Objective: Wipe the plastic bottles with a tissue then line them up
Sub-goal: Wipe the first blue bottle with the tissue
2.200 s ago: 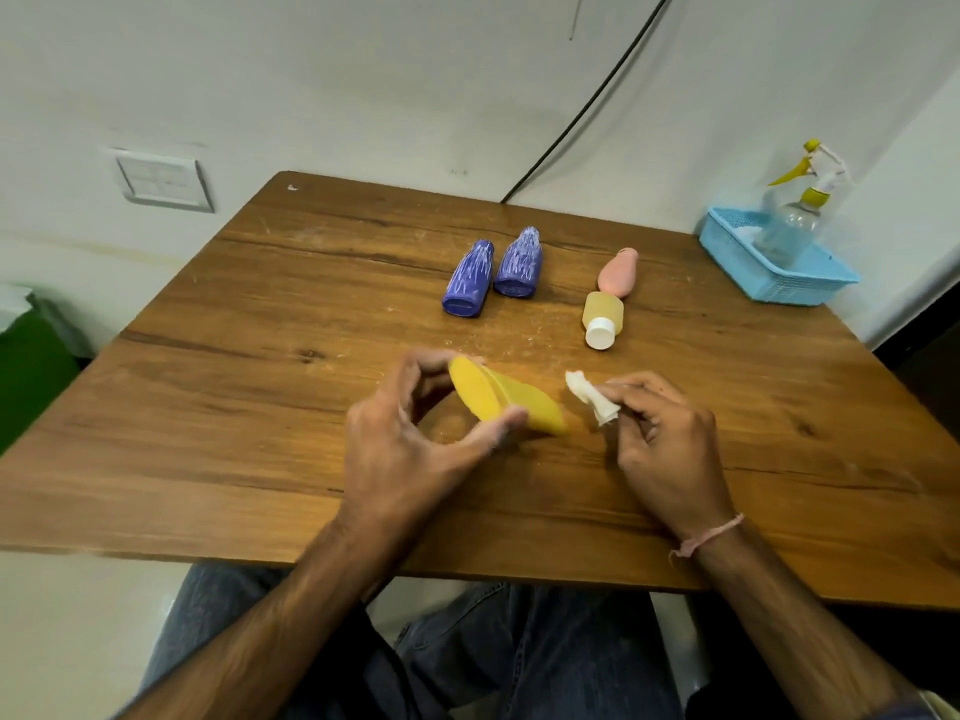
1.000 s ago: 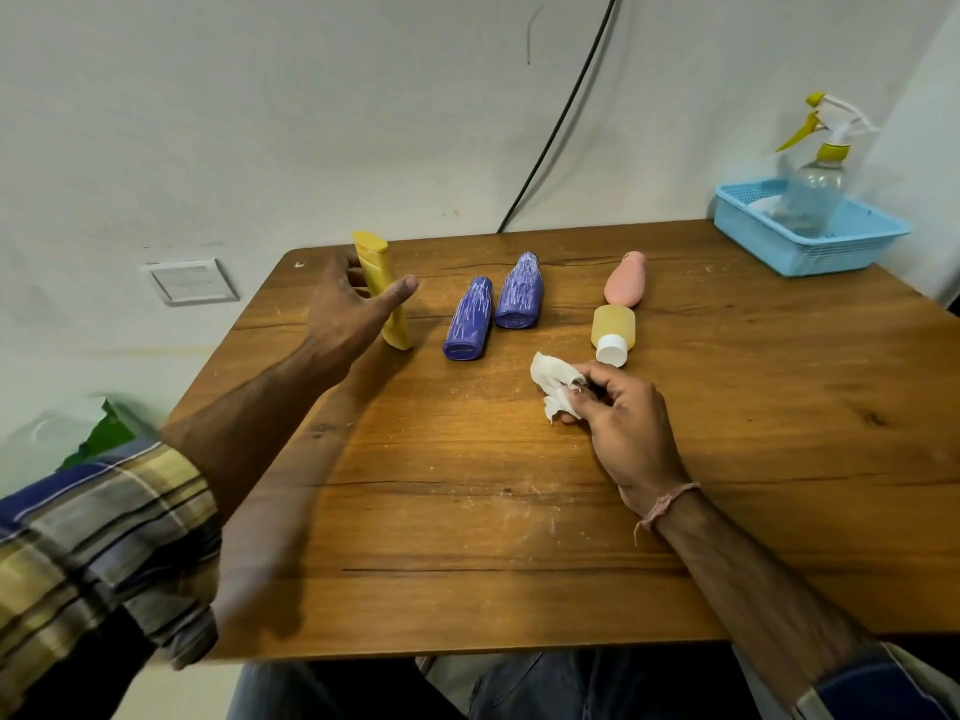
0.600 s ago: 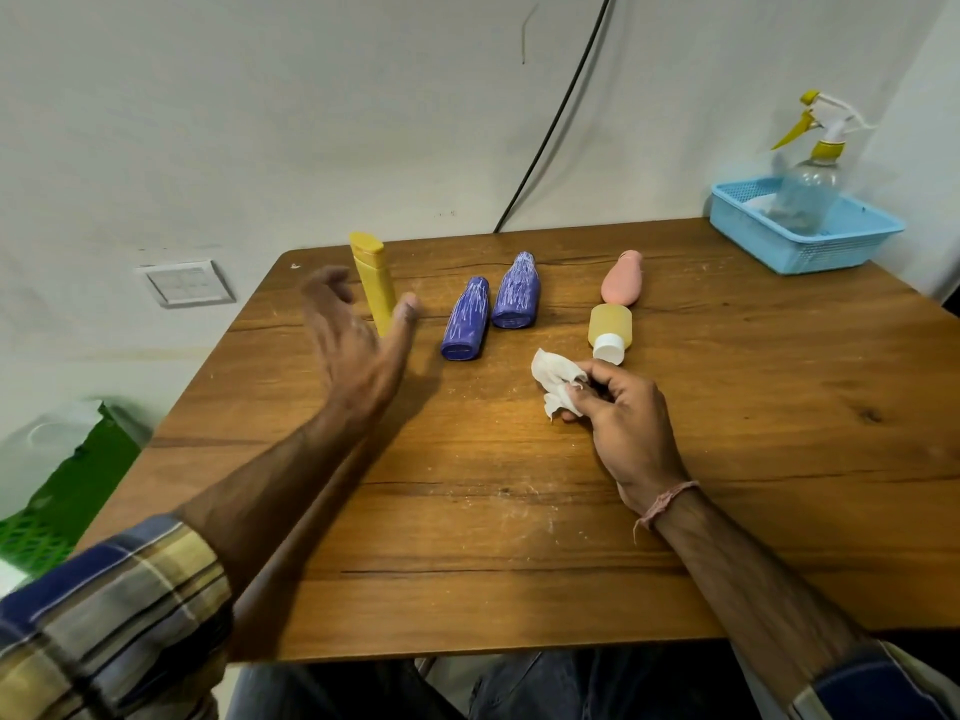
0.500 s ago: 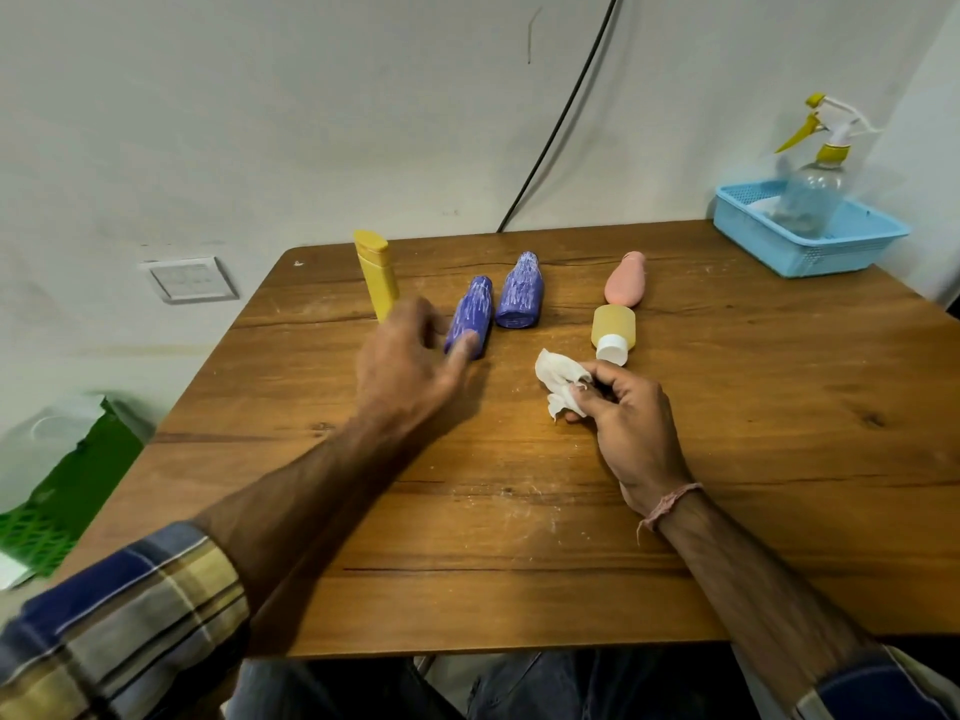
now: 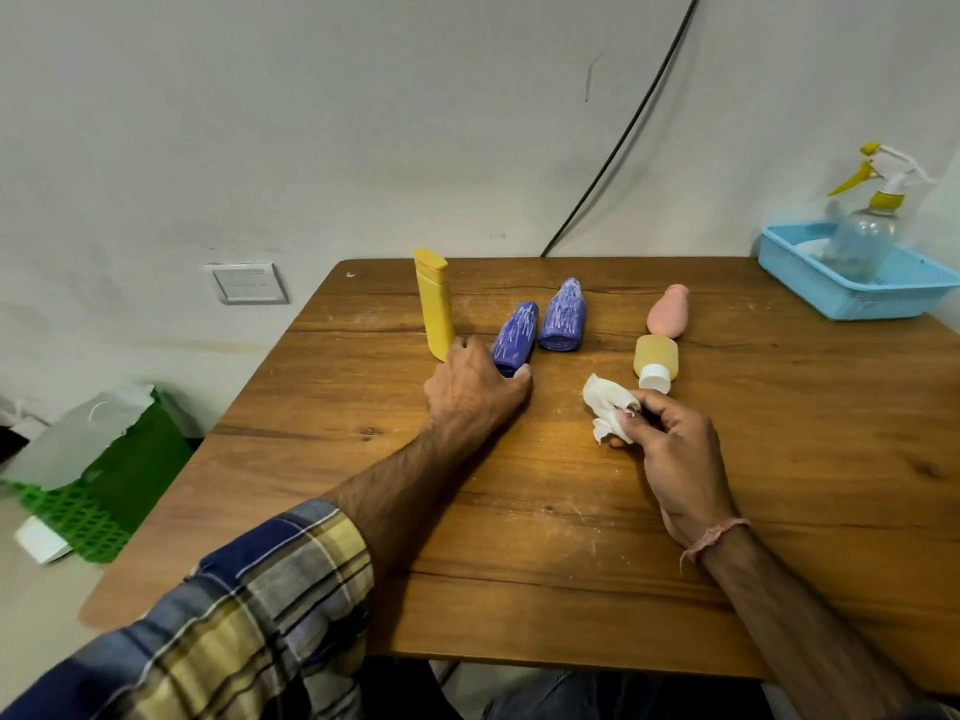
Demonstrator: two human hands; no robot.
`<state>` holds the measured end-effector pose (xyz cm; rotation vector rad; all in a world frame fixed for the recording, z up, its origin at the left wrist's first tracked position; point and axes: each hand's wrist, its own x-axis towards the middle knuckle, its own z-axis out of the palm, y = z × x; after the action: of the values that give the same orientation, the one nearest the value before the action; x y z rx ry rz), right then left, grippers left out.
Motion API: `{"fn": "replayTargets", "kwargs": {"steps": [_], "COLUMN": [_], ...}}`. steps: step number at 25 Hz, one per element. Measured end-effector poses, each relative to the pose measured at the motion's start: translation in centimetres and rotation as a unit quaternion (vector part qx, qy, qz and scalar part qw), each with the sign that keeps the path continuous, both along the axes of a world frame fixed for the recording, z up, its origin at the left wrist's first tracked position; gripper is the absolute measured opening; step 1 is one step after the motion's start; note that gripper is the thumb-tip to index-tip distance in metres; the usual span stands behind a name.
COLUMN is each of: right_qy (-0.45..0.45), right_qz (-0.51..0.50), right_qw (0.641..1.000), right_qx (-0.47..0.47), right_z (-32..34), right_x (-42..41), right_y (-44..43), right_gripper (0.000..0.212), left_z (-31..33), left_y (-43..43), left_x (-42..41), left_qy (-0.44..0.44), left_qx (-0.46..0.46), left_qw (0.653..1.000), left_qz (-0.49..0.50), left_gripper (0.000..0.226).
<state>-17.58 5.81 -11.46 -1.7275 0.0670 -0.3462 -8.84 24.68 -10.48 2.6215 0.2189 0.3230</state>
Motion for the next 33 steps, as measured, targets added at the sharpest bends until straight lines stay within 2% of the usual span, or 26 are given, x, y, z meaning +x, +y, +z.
{"fn": "replayTargets", "kwargs": {"steps": [4,8,12,14,15,17,18,19,21,23,26,30,33], "right_qy": [-0.015,-0.033,-0.039,-0.040,-0.039,-0.040,-0.042,-0.045,-0.049,-0.054,-0.062,-0.083,-0.100], "right_qz": [0.010,-0.006,-0.027,-0.030,-0.033,-0.040,-0.042,-0.042,-0.039,-0.033,-0.027,-0.051,-0.091], "right_qw": [1.000,0.998,0.995,0.995,0.995,0.995,0.995,0.995,0.995,0.994,0.992,0.991,0.985], "right_qx": [-0.006,-0.048,-0.084,-0.091,-0.090,-0.080,-0.076,-0.075,-0.075,-0.085,-0.103,-0.097,-0.103], "right_z": [0.0,-0.2,-0.4,-0.4,-0.4,-0.3,-0.3,-0.2,-0.2,-0.1,0.0,-0.1,0.0], "right_x": [-0.2,-0.2,-0.4,-0.5,-0.7,-1.1,-1.4,-1.7,-2.6,-3.4,-4.5,-6.4,-7.9], "right_y": [0.0,0.0,0.0,0.1,0.1,0.1,0.1,0.2,0.2,0.4,0.4,-0.3,-1.2], "right_gripper": [0.015,0.011,0.011,0.012,0.012,0.013,0.013,0.013,0.014,0.013,0.012,0.012,0.011], "left_z": [-0.2,0.2,1.3,1.7,1.8,1.5,1.1,1.0,0.8,0.8,0.6,0.3,0.1], "left_y": [2.5,5.2,4.5,3.6,3.4,4.2,5.0,6.0,7.7,8.4,8.1,7.2,6.3], "left_x": [-2.8,-8.4,-14.8,-17.1,-17.5,-16.3,-15.1,-13.6,-10.9,-8.8,-6.9,-8.7,-12.0], "left_qy": [0.025,0.048,0.060,0.071,0.063,0.012,-0.018,-0.029,0.006,0.065,0.094,0.046,0.003], "left_qx": [-0.030,-0.046,-0.057,-0.110,-0.159,-0.249,-0.255,-0.230,-0.152,-0.086,-0.038,-0.062,-0.107], "left_qw": [0.999,0.997,0.994,0.985,0.977,0.961,0.961,0.966,0.970,0.952,0.939,0.952,0.948], "left_qz": [-0.023,-0.043,-0.066,-0.116,-0.130,-0.120,-0.111,-0.113,-0.188,-0.286,-0.327,-0.297,-0.301], "left_gripper": [0.051,0.051,0.064,0.068,0.063,0.039,0.030,0.034,0.061,0.078,0.064,0.039,0.032]}}
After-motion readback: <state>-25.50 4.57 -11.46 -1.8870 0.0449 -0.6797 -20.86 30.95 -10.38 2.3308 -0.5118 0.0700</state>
